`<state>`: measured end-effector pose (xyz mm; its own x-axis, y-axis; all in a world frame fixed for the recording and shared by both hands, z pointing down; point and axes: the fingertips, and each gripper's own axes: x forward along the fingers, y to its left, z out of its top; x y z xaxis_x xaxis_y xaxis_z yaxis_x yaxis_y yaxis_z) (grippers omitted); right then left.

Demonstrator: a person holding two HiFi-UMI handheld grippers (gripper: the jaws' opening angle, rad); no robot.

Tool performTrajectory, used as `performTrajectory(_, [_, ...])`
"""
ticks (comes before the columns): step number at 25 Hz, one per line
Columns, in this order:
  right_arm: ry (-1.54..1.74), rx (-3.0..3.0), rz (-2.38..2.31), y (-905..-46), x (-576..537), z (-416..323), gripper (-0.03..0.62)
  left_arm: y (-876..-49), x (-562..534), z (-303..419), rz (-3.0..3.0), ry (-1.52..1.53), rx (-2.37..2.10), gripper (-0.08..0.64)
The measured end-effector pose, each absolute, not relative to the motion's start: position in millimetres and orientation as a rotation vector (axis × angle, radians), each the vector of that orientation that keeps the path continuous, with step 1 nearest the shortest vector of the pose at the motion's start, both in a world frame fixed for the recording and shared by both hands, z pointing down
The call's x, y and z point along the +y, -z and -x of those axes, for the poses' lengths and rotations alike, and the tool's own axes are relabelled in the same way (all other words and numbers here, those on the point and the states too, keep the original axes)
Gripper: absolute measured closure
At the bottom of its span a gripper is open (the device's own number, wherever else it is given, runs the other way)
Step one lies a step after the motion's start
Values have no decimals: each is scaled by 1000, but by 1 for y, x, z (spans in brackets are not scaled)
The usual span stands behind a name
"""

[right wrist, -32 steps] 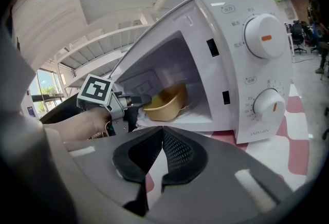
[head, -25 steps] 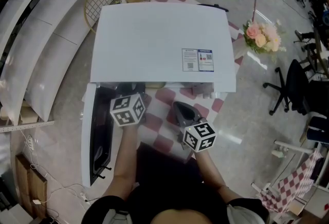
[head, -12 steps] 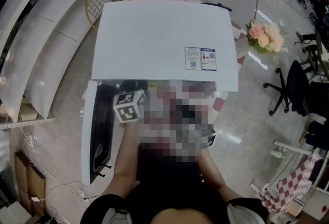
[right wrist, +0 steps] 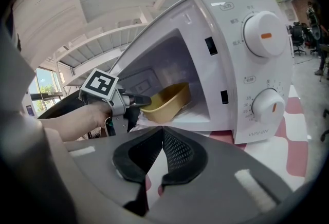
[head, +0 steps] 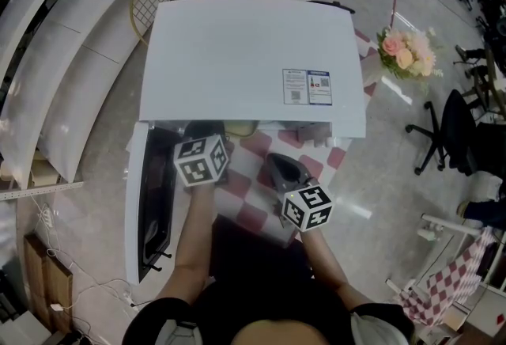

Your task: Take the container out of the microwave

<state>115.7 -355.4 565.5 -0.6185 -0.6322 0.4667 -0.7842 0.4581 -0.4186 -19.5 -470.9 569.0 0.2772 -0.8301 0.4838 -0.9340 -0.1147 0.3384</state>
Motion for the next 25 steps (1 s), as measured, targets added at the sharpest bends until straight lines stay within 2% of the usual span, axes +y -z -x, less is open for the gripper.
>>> performTrajectory(25, [-880, -2471, -1276, -559, -347, -120, 592, -557, -463, 28, -1973, -144, -1605, 531])
